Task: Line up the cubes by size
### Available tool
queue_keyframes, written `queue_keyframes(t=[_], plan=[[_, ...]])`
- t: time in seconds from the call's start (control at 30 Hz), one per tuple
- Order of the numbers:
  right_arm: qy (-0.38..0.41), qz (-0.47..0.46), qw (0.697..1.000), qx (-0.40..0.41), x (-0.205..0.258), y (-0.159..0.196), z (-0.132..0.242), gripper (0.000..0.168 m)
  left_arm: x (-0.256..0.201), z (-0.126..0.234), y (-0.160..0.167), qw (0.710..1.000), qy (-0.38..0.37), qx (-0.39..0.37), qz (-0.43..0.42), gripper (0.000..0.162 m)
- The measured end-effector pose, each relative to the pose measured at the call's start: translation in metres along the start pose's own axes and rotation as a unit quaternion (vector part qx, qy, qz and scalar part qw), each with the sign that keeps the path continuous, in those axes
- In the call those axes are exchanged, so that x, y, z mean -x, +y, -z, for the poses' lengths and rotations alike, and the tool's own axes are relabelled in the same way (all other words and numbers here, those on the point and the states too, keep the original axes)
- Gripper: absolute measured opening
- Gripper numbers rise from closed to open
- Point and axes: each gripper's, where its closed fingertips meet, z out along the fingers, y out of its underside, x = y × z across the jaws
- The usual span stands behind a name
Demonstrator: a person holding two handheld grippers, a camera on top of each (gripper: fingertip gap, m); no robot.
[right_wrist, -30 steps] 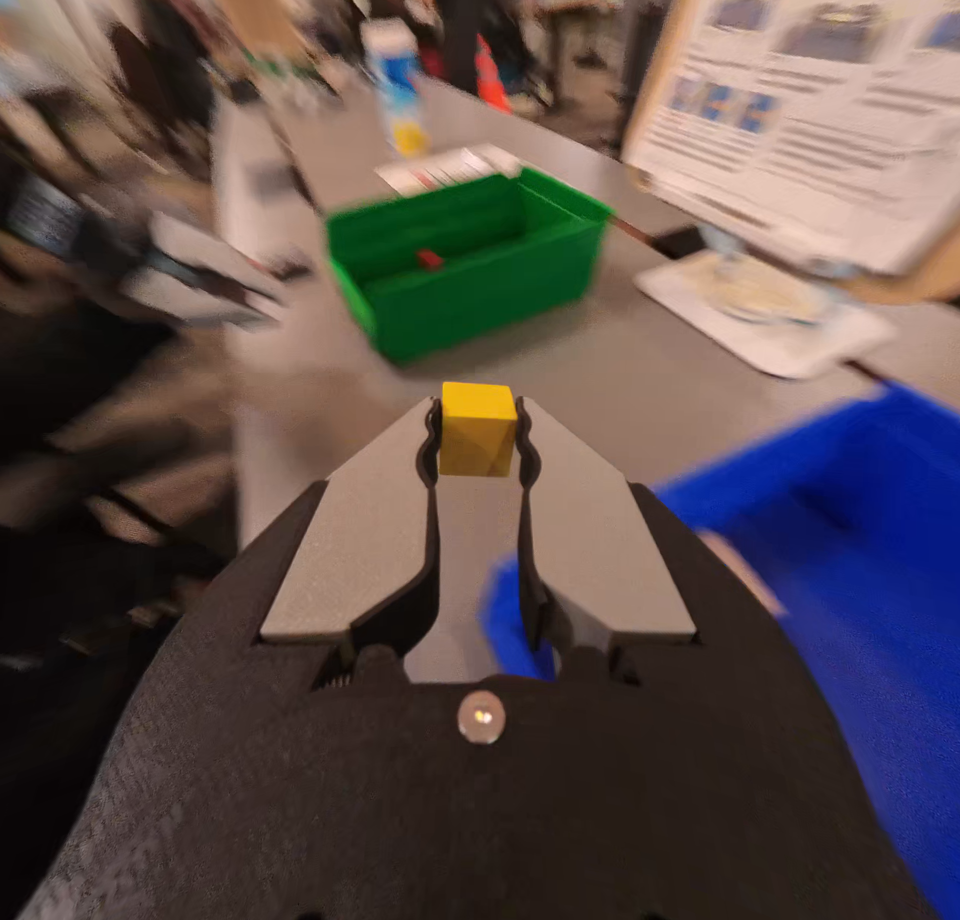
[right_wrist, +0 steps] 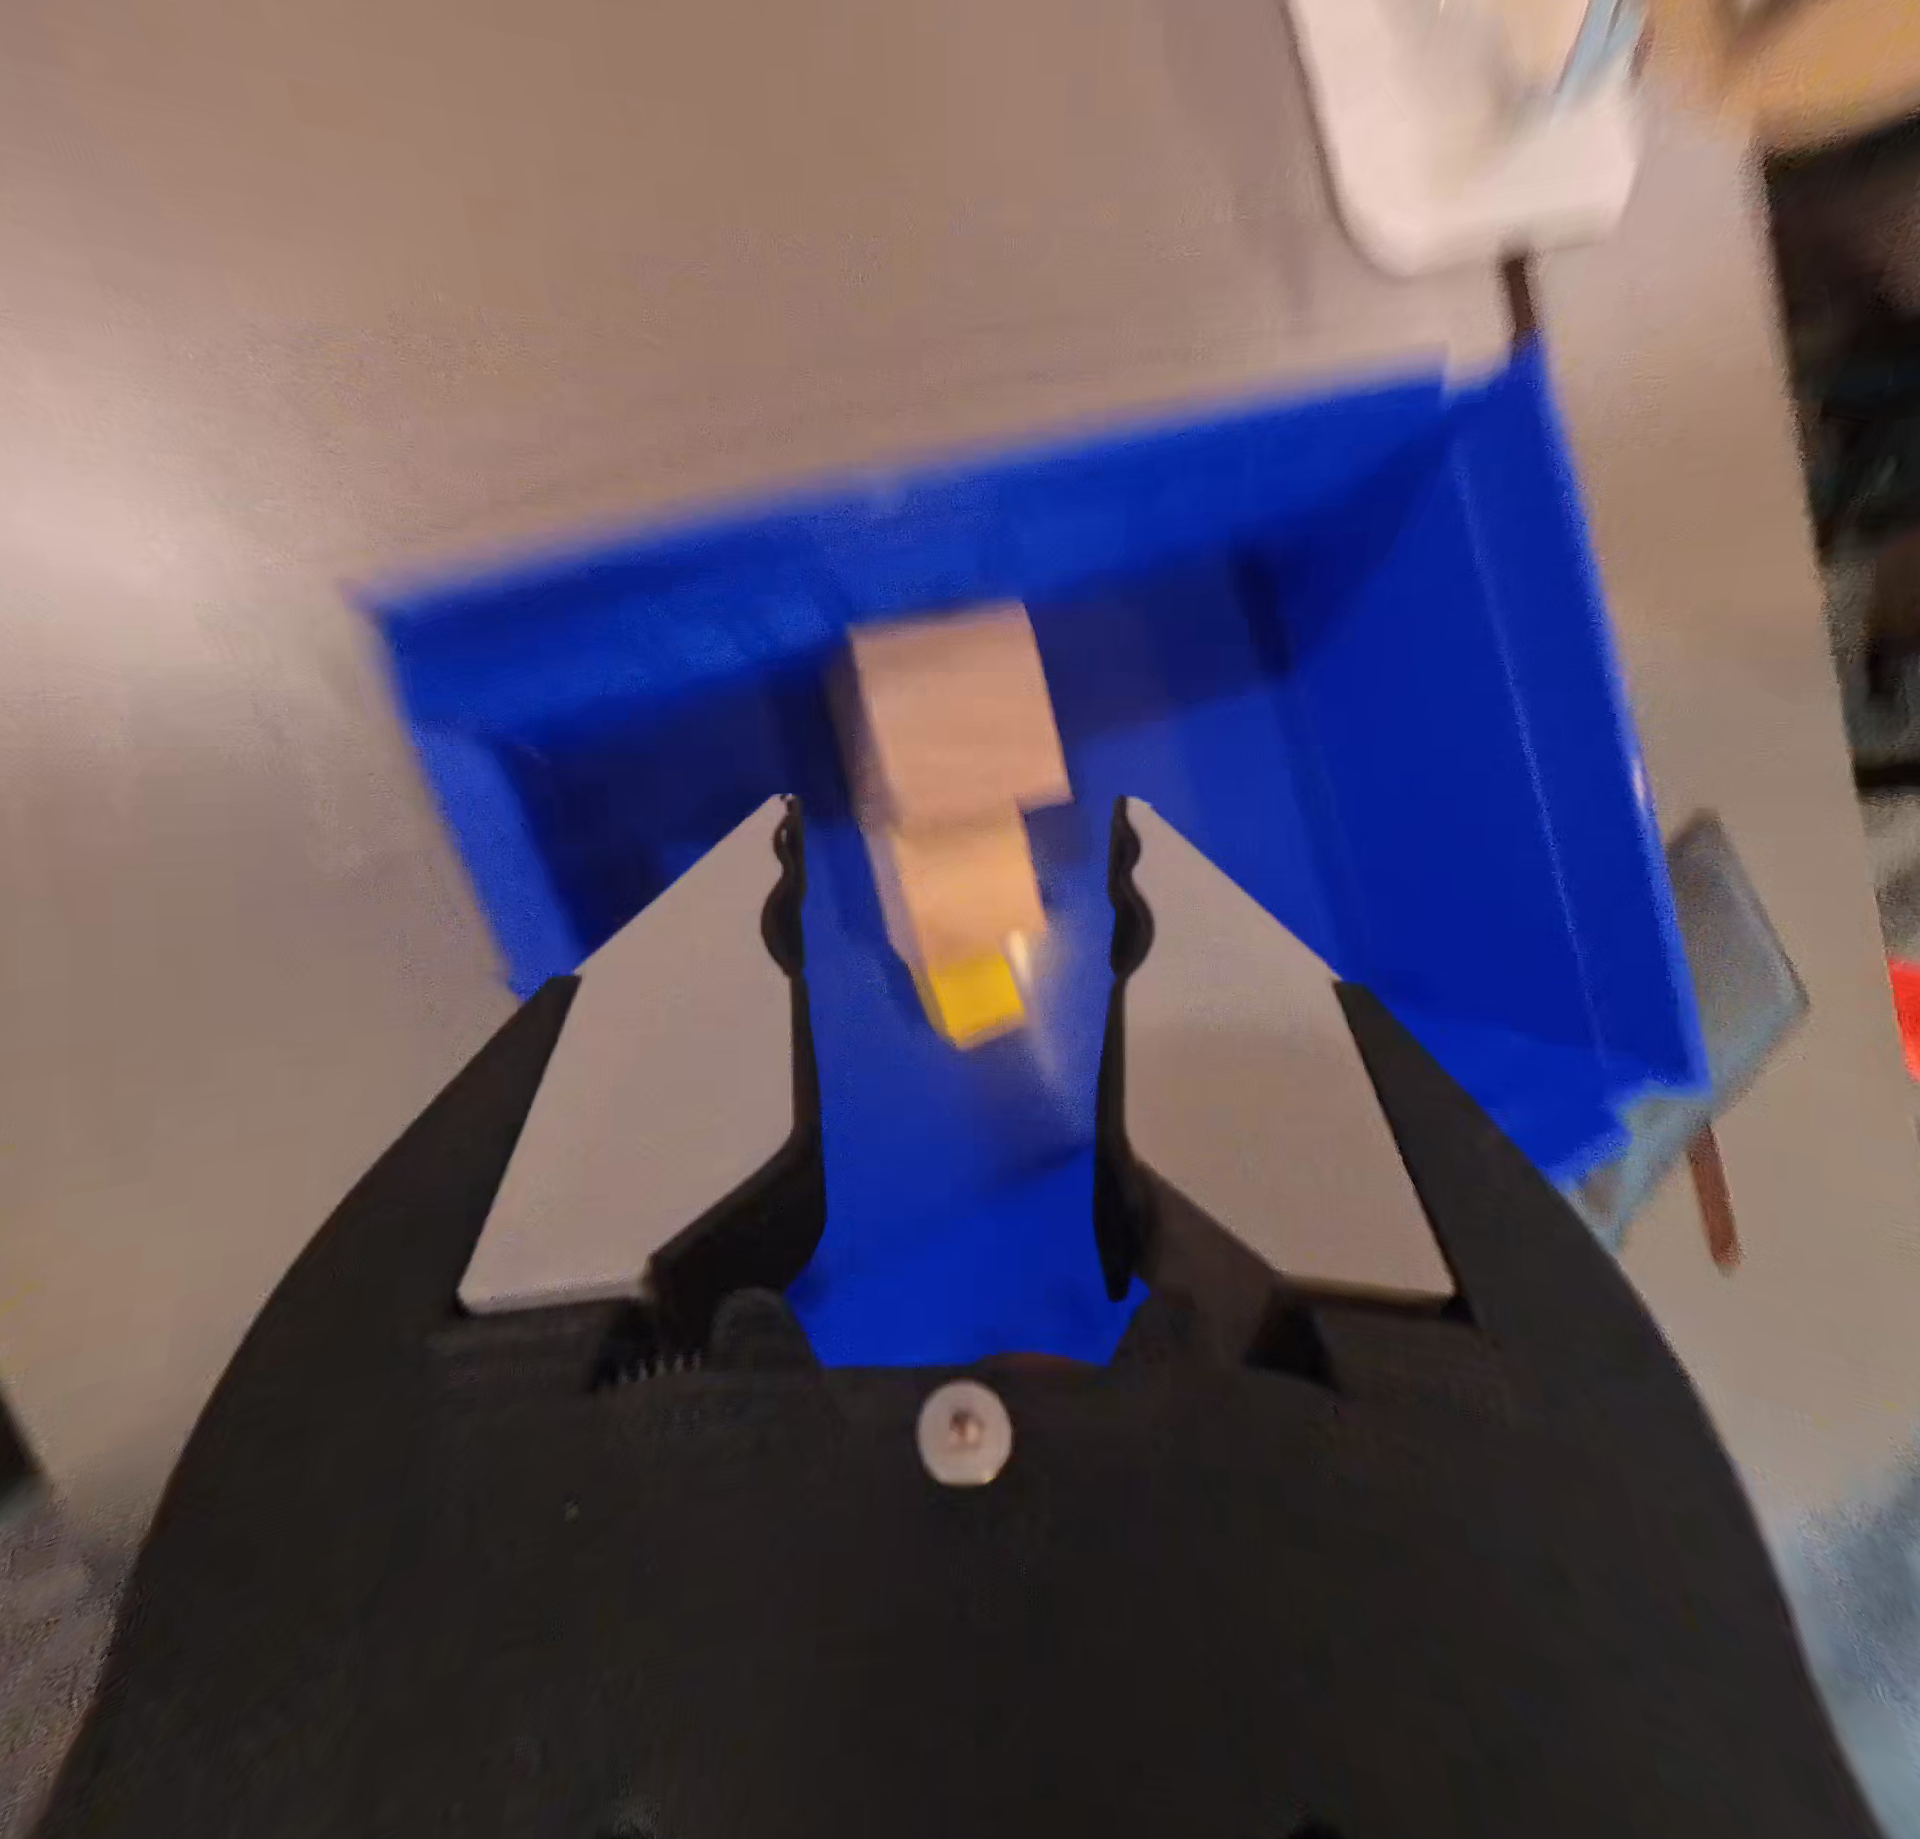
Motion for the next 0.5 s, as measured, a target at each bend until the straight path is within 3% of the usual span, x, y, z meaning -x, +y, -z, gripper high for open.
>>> queue_keyframes(t=[0.07,0.17,0.27,0.4,0.5], plan=[[-0.008,-0.004,0.996,-0.094,0.034,-0.047,0.014,0.057,0.029,0.001,-0.011,0.999,-0.028,0.026,-0.013,0.019],[-0.021,0.043,0.992,-0.116,0.091,-0.088,0.010,0.063,0.062,-0.019,-0.030,0.997,-0.019,0.066,-0.040,0.025],[-0.086,0.087,0.979,-0.166,0.150,-0.130,0.009,0.061,0.076,-0.056,-0.018,0.980,0.059,0.165,-0.094,0.035],[-0.145,0.093,0.959,-0.224,0.185,-0.157,0.015,0.062,0.095,-0.085,0.037,0.897,0.165,0.286,-0.292,0.036],[-0.159,0.074,0.948,-0.266,0.188,-0.155,0.023,0.062,0.119,-0.094,0.077,0.842,0.187,0.376,-0.337,0.039]])
